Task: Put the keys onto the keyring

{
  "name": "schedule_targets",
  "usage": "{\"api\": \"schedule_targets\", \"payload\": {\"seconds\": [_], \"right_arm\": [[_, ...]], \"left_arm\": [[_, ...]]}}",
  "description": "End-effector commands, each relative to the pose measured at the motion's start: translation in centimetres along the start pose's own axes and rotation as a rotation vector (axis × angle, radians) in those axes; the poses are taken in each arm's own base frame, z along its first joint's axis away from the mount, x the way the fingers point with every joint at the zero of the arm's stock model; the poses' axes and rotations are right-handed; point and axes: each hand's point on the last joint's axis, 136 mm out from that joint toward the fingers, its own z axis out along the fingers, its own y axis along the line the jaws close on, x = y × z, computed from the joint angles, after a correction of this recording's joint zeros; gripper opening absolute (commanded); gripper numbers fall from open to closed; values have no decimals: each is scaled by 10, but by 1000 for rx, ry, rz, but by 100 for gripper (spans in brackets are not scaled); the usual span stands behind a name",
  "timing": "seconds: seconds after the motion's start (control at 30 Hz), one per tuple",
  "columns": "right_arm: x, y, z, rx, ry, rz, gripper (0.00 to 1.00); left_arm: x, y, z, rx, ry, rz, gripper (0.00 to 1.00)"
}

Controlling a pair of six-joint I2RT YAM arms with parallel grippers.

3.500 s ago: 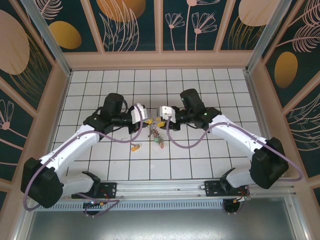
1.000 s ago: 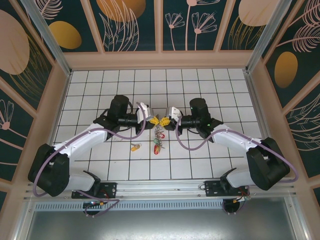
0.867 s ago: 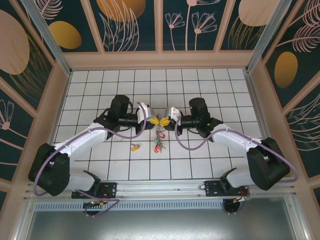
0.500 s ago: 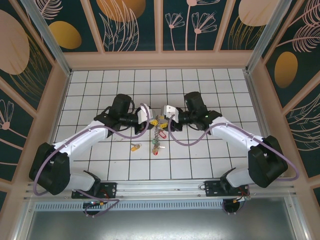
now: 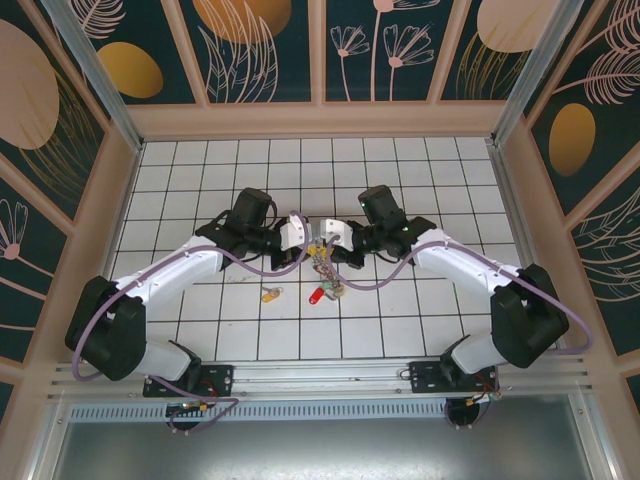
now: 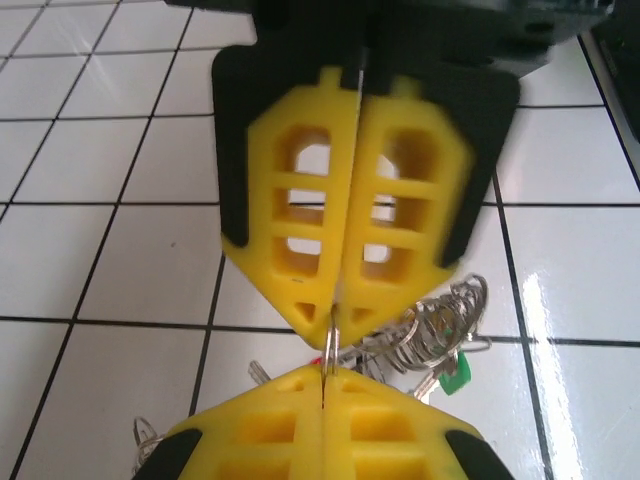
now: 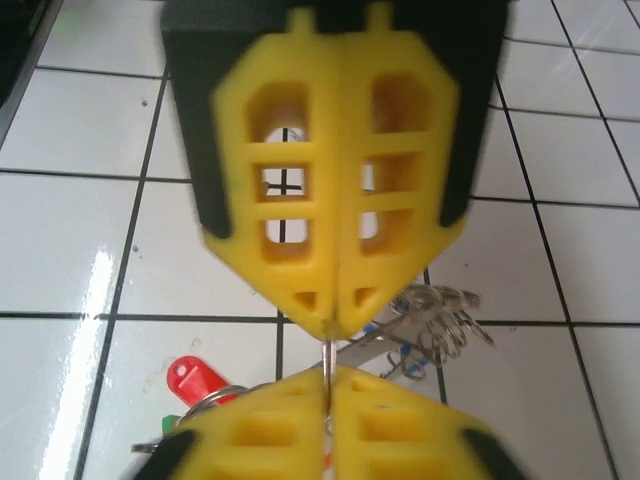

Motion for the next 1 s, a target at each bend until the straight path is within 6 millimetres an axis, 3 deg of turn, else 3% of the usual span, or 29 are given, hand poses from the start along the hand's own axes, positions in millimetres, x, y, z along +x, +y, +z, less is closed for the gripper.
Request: {"api": "schedule_targets", "payload": {"seconds": [0.0,0.17,0.23,0.27,0.6,0.97], "right_arm": [[-2,2,3,-37,21,-26,0],[-9,5,2,-28,-50,-41,0],[-17,3,-3,-8,-105,-39,0],[-21,4,-6,-2,-134,-38,0],[-35,2,-26,42,-244,-32,0],[-38,2,-28,46,-261,-33,0]], "left_arm": [[-23,3,-4,11,-40,44,0],[-26,1,-6,14,-60,31,1],[-25,-3,-7,11,-80,26,21],[-26,-4,-9,2,-93,28,24],[-20,-12,-12,-14,-119,12,28],[-35,-12,-13,-7,-210,21,31]]}}
